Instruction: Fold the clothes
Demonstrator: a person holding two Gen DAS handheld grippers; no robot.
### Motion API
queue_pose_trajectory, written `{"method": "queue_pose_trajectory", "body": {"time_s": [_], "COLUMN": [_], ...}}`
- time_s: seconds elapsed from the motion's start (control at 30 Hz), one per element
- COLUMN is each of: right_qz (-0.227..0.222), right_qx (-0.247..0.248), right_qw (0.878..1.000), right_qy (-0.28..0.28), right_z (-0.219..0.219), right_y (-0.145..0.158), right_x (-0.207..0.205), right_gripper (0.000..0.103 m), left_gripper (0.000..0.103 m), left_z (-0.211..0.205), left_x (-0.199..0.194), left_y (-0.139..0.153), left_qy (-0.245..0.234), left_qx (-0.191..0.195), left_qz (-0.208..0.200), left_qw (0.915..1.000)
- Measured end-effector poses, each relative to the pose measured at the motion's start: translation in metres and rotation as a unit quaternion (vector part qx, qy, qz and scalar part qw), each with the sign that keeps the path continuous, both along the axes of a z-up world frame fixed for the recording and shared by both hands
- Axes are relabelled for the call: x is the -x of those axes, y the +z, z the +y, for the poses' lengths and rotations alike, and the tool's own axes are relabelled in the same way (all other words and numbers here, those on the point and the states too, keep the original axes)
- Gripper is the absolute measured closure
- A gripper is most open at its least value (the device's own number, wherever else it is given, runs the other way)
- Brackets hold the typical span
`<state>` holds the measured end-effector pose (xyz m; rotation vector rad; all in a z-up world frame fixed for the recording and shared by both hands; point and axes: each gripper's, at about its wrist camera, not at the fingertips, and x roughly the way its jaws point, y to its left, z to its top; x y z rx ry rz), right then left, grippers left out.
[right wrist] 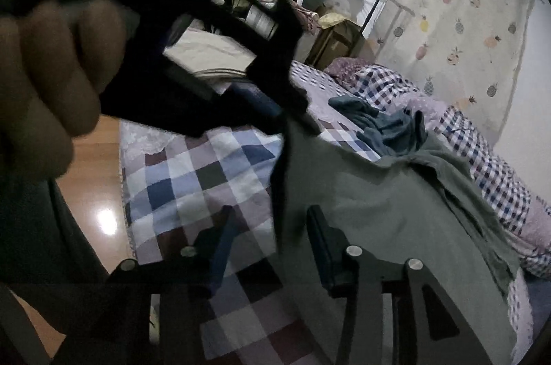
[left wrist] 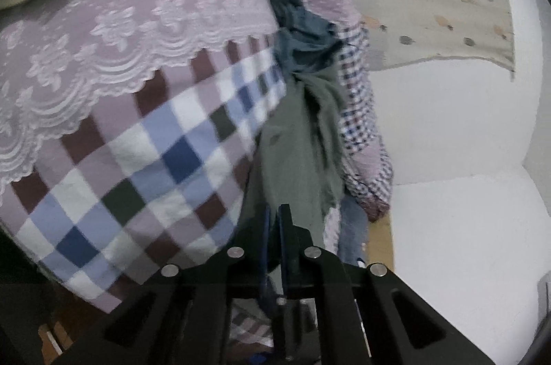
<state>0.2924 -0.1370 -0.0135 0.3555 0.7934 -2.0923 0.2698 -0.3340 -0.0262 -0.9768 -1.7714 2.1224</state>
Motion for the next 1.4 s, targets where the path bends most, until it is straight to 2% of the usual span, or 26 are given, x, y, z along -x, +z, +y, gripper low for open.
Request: {"method": "queue_pose_trajectory", "body": {"time_s": [0.13, 0.2, 0.27, 0.33, 0.4, 0.5, 0.53, 0.67, 0.9, 0.93, 0.97, 1.03, 1.13, 1.2, 1.27, 1.33, 1.4], "right_qz": [0.017, 0.028, 0.034, 0.04, 0.044, 0.039, 0.037, 0.032, 0.03, 0.03, 0.028, 0.027, 0.031, 0.042, 0.051, 0.059, 0.067], "right_qx": [-0.006, -0.008, -0.013, -0.017, -0.016, -0.01, -0.006, -0.002, -0.006, -0.006, -0.005, -0.005, -0.005, -0.01, -0.014, -0.018, -0.024], "right_qw": [1.0, 0.999, 0.999, 0.999, 0.999, 0.999, 0.999, 0.999, 1.0, 1.0, 1.0, 1.0, 0.999, 0.999, 0.998, 0.998, 0.996], "right_qy": [-0.021, -0.031, -0.028, -0.02, -0.013, -0.007, -0.007, -0.007, -0.002, -0.001, 0.0, 0.0, -0.003, -0.008, -0.018, -0.03, -0.045], "right_z": [-0.003, -0.004, -0.005, -0.007, -0.007, -0.006, -0.005, -0.004, -0.005, -0.006, -0.005, -0.004, -0.002, 0.001, 0.003, 0.008, 0.015], "right_y": [-0.003, -0.003, -0.002, -0.002, -0.001, 0.004, 0.006, 0.011, 0.01, 0.01, 0.01, 0.009, 0.008, 0.006, 0.005, 0.004, 0.003], "right_x": [0.007, 0.01, 0.012, 0.01, 0.007, 0.006, 0.006, 0.007, 0.007, 0.006, 0.006, 0.005, 0.003, 0.002, 0.003, 0.006, 0.011], "right_gripper": [0.059, 0.064, 0.089, 0.098, 0.1, 0.101, 0.101, 0.101, 0.101, 0.101, 0.101, 0.1, 0.099, 0.093, 0.079, 0.073, 0.071], "left_gripper": [0.1, 0.1, 0.1, 0.098, 0.09, 0.061, 0.055, 0.055, 0.055, 0.057, 0.073, 0.097, 0.101, 0.101, 0.101, 0.102, 0.102], "left_z": [0.001, 0.0, -0.001, -0.003, -0.006, -0.007, -0.006, 0.0, 0.015, 0.016, 0.016, 0.017, 0.017, 0.018, 0.017, 0.016, 0.015], "left_x": [0.001, 0.001, 0.0, -0.002, -0.005, -0.007, -0.007, -0.005, 0.003, 0.003, 0.004, 0.007, 0.009, 0.009, 0.009, 0.009, 0.01], "left_y": [-0.001, -0.003, -0.006, -0.009, -0.012, -0.014, -0.015, -0.012, 0.004, 0.005, 0.006, 0.006, 0.005, 0.01, 0.015, 0.02, 0.024], "left_qy": [-0.009, -0.006, -0.002, 0.007, 0.018, 0.026, 0.026, 0.018, -0.01, -0.01, -0.009, -0.01, -0.006, -0.007, -0.006, -0.002, 0.002], "left_qx": [-0.013, -0.014, -0.015, -0.012, -0.007, 0.004, 0.008, 0.025, 0.073, 0.08, 0.087, 0.095, 0.101, 0.105, 0.105, 0.1, 0.096], "left_qz": [0.002, -0.004, -0.011, -0.024, -0.035, -0.045, -0.046, -0.044, -0.01, -0.007, -0.007, -0.013, -0.018, -0.011, 0.0, 0.01, 0.02], "left_qw": [0.9999, 0.9999, 0.9998, 0.9996, 0.9992, 0.9986, 0.9986, 0.9985, 0.9973, 0.9967, 0.9962, 0.9953, 0.9947, 0.9944, 0.9944, 0.9949, 0.9952]}}
